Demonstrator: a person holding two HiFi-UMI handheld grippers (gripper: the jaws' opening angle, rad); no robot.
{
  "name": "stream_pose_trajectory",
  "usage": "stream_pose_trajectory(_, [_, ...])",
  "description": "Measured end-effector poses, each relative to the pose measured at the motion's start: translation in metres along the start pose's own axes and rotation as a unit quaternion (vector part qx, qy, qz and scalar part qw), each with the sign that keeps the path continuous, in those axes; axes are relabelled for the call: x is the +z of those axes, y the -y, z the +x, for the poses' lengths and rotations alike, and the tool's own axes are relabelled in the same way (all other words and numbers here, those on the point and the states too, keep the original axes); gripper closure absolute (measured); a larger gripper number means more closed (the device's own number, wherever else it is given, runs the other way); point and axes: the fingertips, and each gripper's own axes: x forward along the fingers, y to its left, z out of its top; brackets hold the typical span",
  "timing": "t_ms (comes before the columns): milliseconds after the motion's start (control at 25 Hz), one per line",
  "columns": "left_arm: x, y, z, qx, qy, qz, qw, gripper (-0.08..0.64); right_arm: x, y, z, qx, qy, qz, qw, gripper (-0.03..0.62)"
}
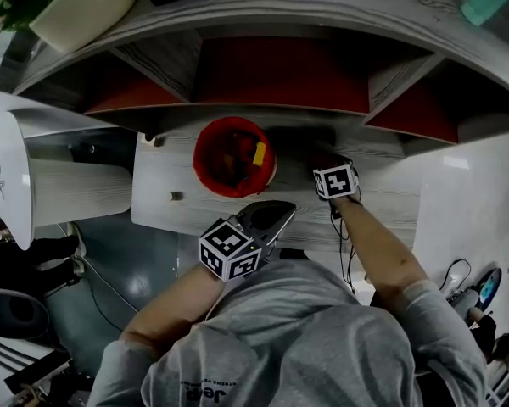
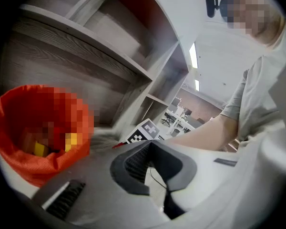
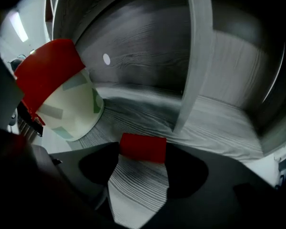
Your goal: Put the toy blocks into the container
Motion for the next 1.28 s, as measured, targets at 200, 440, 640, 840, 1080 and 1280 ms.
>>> stream_pose_trajectory(200, [0.005, 0.009, 0.0, -0.008, 0.001, 0.007, 0.9999, 0.548, 0.011, -0.01, -0.036, 0.031, 0.04, -0.013, 0.999, 0.268])
stream_pose_trajectory(440, [0.039, 0.013, -0.026, -0.013, 0.032, 0.026, 0.999, 0.548, 0.069, -0.058, -0.121, 0.091, 0.125, -0.048, 0.987, 0.268])
stream_pose_trajectory(640, [0.07, -0.003, -0.078, -0.003, 0.071, 0.041, 0.9966, 0.548, 0.12, -0.116, -0.176, 0.11, 0.17, -0.096, 0.975, 0.267])
stream_pose_trajectory(840, [0.094, -0.038, -0.14, 0.01, 0.102, 0.053, 0.9933, 0.548, 0.161, -0.175, -0.194, 0.109, 0.181, -0.142, 0.967, 0.265])
stream_pose_trajectory(1080, [0.1, -0.075, -0.203, 0.005, 0.104, 0.058, 0.9928, 0.548, 0.169, -0.221, -0.172, 0.084, 0.154, -0.151, 0.973, 0.264])
stream_pose_trajectory(1280, [0.097, -0.095, -0.228, -0.013, 0.097, 0.058, 0.9935, 0.548, 0.168, -0.236, -0.15, 0.055, 0.13, -0.15, 0.979, 0.262])
